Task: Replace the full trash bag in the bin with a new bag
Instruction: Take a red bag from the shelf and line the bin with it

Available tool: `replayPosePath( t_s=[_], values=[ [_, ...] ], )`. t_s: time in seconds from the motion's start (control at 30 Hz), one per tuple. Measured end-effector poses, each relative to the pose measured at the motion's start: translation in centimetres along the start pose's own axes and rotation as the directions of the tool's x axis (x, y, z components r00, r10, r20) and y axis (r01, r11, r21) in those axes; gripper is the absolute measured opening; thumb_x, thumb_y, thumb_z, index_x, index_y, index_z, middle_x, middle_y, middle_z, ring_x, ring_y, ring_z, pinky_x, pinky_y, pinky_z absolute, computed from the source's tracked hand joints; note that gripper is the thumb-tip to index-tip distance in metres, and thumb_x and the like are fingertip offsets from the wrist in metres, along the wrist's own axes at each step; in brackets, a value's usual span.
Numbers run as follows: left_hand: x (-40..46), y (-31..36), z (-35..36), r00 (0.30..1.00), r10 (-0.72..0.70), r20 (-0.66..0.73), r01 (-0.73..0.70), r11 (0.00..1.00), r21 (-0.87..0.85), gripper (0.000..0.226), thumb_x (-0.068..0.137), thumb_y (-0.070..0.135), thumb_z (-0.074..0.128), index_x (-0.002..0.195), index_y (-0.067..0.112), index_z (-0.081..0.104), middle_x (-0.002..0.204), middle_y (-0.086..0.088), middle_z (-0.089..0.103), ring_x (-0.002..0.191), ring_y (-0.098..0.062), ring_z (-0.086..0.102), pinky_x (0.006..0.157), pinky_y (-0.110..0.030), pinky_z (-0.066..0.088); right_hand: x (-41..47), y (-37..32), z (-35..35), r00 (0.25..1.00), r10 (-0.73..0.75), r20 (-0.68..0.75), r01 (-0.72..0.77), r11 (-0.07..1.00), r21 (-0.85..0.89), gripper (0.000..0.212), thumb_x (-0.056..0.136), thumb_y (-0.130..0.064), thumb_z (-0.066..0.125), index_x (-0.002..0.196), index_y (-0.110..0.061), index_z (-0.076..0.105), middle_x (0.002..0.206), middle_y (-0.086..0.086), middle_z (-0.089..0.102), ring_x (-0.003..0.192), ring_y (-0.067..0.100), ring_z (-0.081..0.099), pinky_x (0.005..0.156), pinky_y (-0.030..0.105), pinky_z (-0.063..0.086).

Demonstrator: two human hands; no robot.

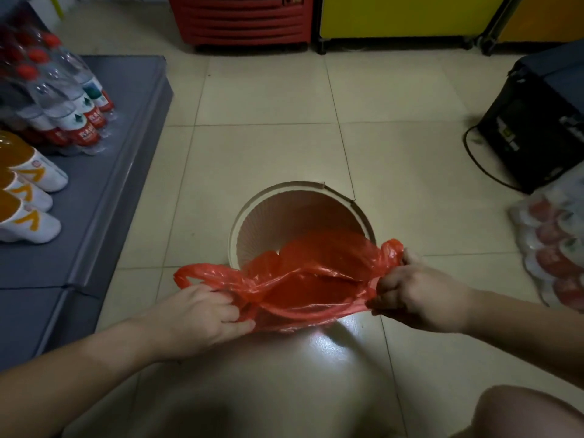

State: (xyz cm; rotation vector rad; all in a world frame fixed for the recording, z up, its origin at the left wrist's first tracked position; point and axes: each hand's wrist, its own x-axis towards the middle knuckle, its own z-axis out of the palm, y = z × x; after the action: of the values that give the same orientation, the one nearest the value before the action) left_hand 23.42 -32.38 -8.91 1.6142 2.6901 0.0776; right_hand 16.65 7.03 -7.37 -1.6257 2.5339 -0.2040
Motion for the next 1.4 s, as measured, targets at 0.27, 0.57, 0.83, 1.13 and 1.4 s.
replayPosePath(
  t_s=[0.27,0.57,0.83,1.13,1.4],
  values=[
    [0.1,-0.1,1.5,0.991,-0.130,-0.007,0.130,0.991,0.006,0.041,0.088,0.019,0.045,0.115,0.025,0.076,0.089,0.000,0.079,0.075,-0.023,0.074,0.063,-0.032,0.061,0.0,-0.3,2.1,0.993,0.108,-0.046,-0.105,0.993,0.056,0.015,0.085,-0.023,0.075,0.098,-0.021,0.082,0.089,-0.002,0.079,0.077,0.023,0.074,0.069,0.039,0.058],
    [-3.1,0.2,1.4,0.955,-0.288,0.065,0.293,0.953,-0.075,0.049,0.101,0.056,0.032,0.120,0.034,0.072,0.111,0.016,0.074,0.104,-0.010,0.066,0.086,-0.030,0.055,-1.8,-0.6,2.4,0.970,0.242,0.005,-0.238,0.950,0.200,0.046,0.094,-0.057,0.051,0.111,-0.023,0.077,0.105,-0.009,0.078,0.098,0.009,0.070,0.088,0.024,0.051],
    [-3.4,-0.6,4.0,0.870,-0.334,0.362,0.413,0.896,-0.166,0.078,0.091,0.070,0.000,0.149,0.039,0.041,0.152,0.017,0.046,0.142,-0.006,0.034,0.115,-0.022,0.016,-2.2,0.8,3.6,0.924,0.327,0.199,-0.372,0.891,0.261,0.046,0.096,-0.050,0.050,0.130,-0.024,0.066,0.130,-0.009,0.068,0.119,0.007,0.060,0.099,0.022,0.045],
    [-0.6,-0.4,2.9,0.503,-0.859,-0.098,0.533,0.397,-0.747,0.037,0.080,0.050,0.075,0.113,0.047,0.059,0.091,0.019,0.064,0.083,-0.003,0.067,0.067,-0.012,0.052,-0.8,1.0,3.5,0.676,0.709,-0.203,-0.468,0.625,0.624,0.025,0.084,-0.033,0.076,0.096,-0.033,0.054,0.067,-0.002,0.069,0.061,0.008,0.065,0.054,0.018,0.050],
    [2.7,-1.1,2.0,0.431,-0.902,-0.033,0.684,0.350,-0.639,0.008,0.082,0.023,0.078,0.080,0.027,0.072,0.086,0.002,0.054,0.077,-0.004,0.057,0.070,-0.020,0.040,1.2,1.4,2.4,0.689,0.703,-0.177,-0.535,0.657,0.531,0.003,0.085,-0.027,0.076,0.084,-0.028,0.078,0.079,-0.011,0.071,0.075,0.004,0.065,0.067,0.029,0.053]
  ],
)
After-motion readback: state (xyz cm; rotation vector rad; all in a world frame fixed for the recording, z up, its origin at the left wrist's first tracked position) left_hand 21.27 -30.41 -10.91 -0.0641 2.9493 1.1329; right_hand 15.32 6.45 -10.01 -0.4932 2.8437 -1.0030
